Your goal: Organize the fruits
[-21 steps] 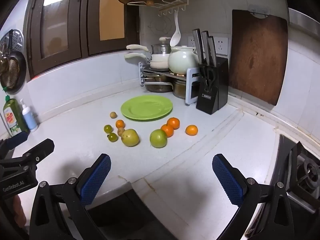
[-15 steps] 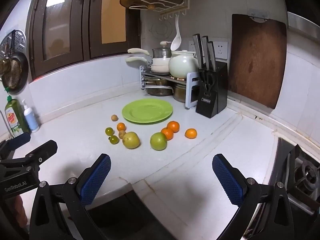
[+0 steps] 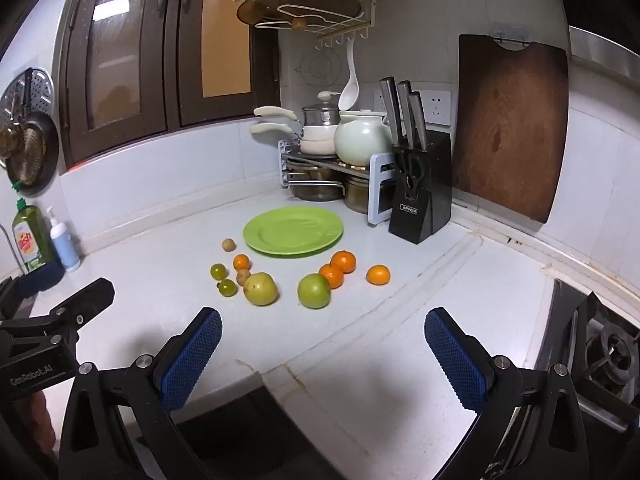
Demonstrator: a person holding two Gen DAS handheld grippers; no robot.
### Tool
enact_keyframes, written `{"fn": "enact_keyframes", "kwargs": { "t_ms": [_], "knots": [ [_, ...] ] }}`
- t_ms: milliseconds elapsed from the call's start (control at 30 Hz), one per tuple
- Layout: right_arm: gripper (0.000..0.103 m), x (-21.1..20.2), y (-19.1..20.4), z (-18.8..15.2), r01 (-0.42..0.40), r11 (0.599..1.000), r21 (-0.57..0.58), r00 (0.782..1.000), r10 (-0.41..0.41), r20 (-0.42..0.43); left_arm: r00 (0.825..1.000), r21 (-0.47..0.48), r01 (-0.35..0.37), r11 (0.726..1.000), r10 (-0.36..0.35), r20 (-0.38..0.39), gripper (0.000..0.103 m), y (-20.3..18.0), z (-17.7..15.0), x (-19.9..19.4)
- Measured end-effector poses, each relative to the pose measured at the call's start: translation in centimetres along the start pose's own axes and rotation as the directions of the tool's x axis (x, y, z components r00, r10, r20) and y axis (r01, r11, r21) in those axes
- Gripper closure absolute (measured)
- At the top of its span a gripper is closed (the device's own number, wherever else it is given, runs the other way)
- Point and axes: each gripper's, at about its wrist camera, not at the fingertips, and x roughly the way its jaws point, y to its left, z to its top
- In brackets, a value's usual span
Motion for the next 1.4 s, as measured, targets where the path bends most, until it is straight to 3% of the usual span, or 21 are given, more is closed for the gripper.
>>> {"fn": "enact_keyframes", "kwargs": {
  "t_ms": [1400],
  "knots": [
    [0.001,0.4,-0.9,0.2,-0.015,1.000,0.003,1.000,0.015,0.001,1.000,0.009,0.018,1.000,-0.019,0.013,0.000,-1.3,0.8,0.8]
  ]
}}
